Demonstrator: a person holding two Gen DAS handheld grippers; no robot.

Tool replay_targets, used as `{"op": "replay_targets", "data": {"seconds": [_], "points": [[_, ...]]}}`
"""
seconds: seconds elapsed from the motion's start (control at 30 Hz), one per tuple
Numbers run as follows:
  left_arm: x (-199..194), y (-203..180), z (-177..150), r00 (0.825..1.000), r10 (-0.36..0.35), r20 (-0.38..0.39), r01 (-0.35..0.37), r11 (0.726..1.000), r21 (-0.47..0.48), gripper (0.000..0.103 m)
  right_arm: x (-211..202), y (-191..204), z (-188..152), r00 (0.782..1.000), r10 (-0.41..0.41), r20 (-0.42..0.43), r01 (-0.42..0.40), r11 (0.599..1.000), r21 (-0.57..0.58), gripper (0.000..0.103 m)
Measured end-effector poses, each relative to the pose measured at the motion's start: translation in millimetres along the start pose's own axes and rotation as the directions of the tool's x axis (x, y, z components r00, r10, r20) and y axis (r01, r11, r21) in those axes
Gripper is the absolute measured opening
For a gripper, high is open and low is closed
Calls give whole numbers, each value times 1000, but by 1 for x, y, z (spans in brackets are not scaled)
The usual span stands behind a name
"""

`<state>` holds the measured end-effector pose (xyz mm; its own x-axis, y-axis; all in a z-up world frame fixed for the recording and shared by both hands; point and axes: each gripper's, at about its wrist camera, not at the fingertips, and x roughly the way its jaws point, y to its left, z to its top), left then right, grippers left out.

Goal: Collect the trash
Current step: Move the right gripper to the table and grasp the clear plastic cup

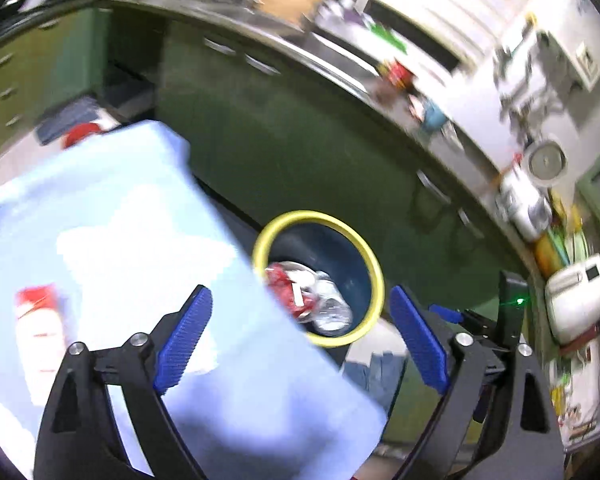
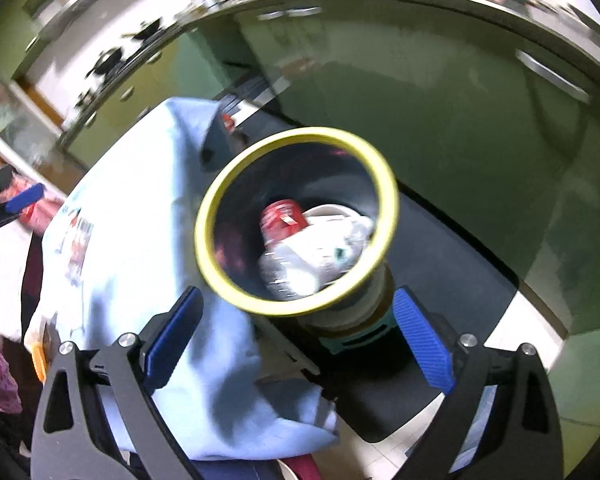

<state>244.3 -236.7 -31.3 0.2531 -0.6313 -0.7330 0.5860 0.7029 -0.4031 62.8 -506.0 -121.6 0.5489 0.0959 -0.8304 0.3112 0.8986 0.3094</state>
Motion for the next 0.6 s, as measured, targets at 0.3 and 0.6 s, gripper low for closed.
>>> {"op": "replay_targets", "data": {"seconds": [0.3, 0.6], "points": [[-158, 103, -94, 943, 196, 268, -152, 973, -175, 97, 40, 158, -2, 975, 141, -171, -183, 947, -262, 91], [-216, 172, -191, 881, 380, 282, -267, 891, -366, 97, 93, 296, 7, 857, 258, -445, -393, 887, -242, 91]]}}
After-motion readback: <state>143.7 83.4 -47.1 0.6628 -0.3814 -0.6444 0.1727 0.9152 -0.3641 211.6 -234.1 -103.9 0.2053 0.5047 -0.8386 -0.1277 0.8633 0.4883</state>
